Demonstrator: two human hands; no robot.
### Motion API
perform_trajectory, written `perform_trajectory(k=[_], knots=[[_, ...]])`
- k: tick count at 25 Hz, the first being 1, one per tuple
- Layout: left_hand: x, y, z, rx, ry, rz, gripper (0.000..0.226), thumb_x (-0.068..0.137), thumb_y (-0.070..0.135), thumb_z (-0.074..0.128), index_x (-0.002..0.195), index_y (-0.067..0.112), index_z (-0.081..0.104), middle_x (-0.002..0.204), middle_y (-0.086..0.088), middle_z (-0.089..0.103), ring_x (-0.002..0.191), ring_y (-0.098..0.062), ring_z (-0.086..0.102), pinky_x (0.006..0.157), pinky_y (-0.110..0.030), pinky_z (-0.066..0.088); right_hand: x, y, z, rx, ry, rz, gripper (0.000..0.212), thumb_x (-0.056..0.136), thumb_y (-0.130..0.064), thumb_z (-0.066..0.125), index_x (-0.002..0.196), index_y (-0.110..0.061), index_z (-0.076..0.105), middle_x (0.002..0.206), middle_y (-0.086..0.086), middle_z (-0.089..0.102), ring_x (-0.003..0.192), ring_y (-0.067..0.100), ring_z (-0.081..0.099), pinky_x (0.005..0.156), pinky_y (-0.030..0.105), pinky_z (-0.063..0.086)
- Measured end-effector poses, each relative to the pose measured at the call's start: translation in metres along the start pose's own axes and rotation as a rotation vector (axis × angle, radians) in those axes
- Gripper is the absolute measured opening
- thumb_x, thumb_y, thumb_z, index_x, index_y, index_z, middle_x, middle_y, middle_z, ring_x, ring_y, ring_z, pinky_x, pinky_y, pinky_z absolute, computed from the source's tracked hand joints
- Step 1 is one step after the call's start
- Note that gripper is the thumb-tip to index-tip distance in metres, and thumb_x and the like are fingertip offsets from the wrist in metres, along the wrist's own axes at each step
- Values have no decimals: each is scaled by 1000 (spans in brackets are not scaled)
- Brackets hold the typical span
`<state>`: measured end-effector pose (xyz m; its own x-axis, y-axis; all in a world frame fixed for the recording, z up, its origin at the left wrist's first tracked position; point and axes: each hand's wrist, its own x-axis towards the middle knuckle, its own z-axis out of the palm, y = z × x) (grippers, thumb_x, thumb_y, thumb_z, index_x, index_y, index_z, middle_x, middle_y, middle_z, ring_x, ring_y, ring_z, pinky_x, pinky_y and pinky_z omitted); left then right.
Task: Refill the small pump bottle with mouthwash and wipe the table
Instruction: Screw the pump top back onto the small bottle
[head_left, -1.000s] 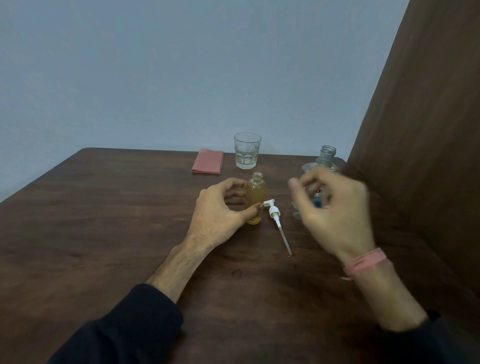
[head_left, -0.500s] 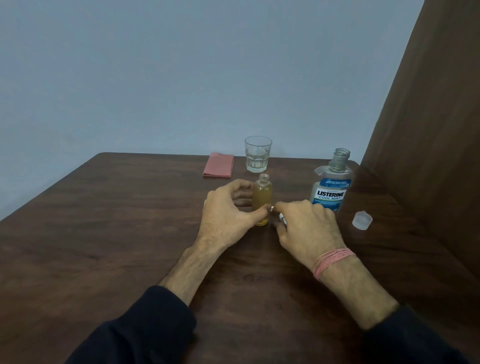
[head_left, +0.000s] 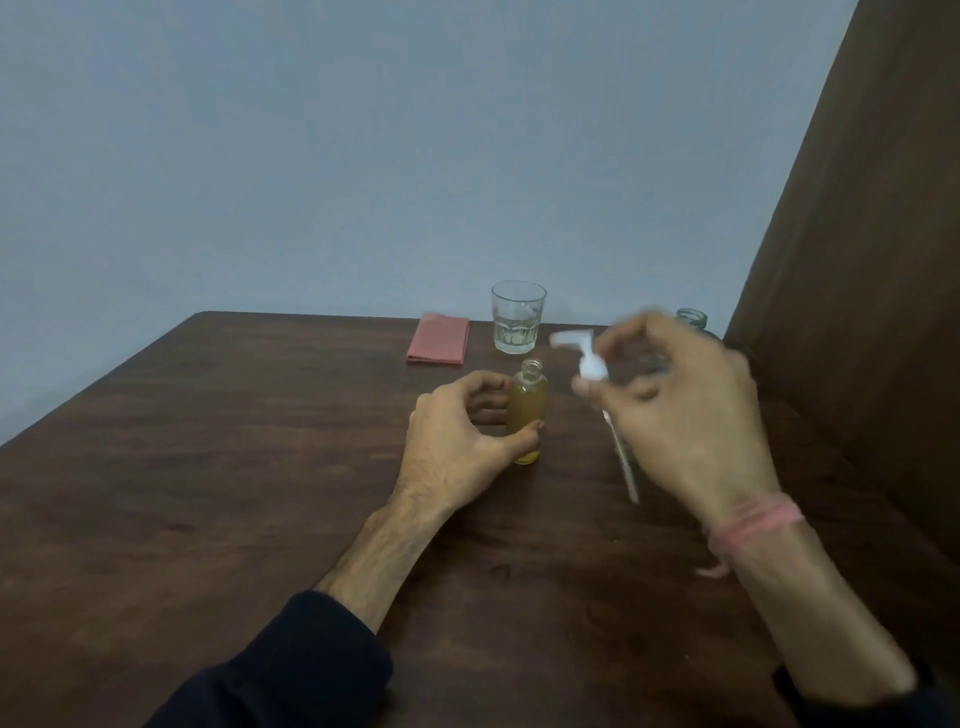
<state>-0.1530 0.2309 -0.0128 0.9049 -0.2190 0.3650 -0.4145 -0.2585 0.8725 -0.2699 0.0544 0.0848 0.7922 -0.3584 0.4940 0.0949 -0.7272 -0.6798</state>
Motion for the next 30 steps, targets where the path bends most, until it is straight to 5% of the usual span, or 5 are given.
perform_trajectory(k=[2, 5, 15, 22, 30], knots=[[0, 1, 0, -2, 6, 9, 47, 76, 36, 108, 116, 37, 83, 103, 20, 89, 98, 7, 84, 93, -31, 72, 18, -21, -2, 348, 60, -73, 43, 84, -20, 94, 112, -38, 67, 111, -17, 75, 87, 4, 80, 70, 33, 68], [1, 2, 1, -27, 7, -6, 49, 76, 33, 108, 119, 31, 85, 102, 17, 90, 96, 5, 85, 91, -31, 73, 50, -41, 4, 531, 124, -151, 57, 89, -4, 87, 137, -25, 64, 119, -3, 72, 86, 16, 83, 75, 32, 69], [-1, 3, -1, -21, -4, -11, 45, 78, 36, 108, 112, 43, 79, 103, 15, 89, 95, 6, 85, 91, -28, 72, 101, -41, 17, 228, -19, -440, 53, 95, -4, 81, 141, -26, 68, 128, 5, 67, 78, 14, 81, 77, 30, 68], [1, 4, -2, -4, -31, -39, 49, 79, 40, 107, 120, 38, 80, 108, 16, 89, 99, 7, 83, 93, -29, 72, 111, -34, 19, 258, -256, -428, 52, 95, -2, 80, 140, -27, 68, 129, 2, 67, 79, 17, 83, 76, 26, 67], [-1, 5, -1, 26, -29, -44, 53, 79, 40, 107, 126, 31, 82, 110, 16, 89, 102, 6, 84, 95, -31, 72, 116, -24, 21, 265, -313, -399, 52, 96, -4, 80, 141, -26, 66, 130, 3, 66, 80, 18, 83, 77, 28, 68]])
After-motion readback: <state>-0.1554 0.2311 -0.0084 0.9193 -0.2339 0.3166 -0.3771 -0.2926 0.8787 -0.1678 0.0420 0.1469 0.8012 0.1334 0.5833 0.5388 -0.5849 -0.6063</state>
